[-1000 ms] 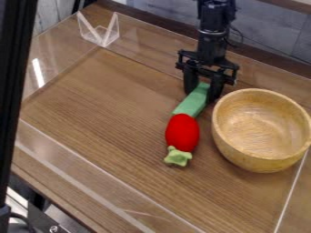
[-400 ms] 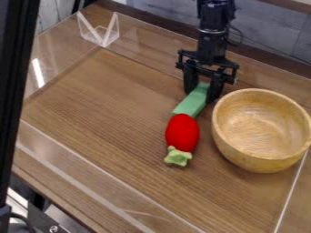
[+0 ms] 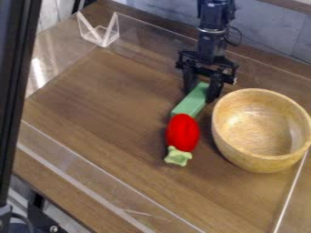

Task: Put the green stick in the brown bowl

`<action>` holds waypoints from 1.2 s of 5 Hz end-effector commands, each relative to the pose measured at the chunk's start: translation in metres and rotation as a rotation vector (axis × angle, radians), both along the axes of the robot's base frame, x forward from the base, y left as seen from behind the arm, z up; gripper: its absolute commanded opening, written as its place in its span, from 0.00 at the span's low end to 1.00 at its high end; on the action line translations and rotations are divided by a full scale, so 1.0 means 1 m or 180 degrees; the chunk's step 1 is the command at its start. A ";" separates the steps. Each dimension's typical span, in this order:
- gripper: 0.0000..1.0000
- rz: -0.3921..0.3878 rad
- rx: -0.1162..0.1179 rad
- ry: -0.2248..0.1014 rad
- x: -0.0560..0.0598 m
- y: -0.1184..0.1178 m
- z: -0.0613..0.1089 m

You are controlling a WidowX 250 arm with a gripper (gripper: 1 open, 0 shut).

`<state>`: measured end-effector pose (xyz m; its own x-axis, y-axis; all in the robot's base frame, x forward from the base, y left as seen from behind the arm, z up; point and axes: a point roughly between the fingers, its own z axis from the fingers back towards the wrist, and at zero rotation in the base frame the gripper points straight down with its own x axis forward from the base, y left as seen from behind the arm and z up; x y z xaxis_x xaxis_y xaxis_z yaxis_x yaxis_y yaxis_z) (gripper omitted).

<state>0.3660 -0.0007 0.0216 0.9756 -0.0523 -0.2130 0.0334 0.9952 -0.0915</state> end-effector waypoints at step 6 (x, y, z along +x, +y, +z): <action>0.00 0.0017 0.0236 -0.0693 -0.027 -0.022 0.137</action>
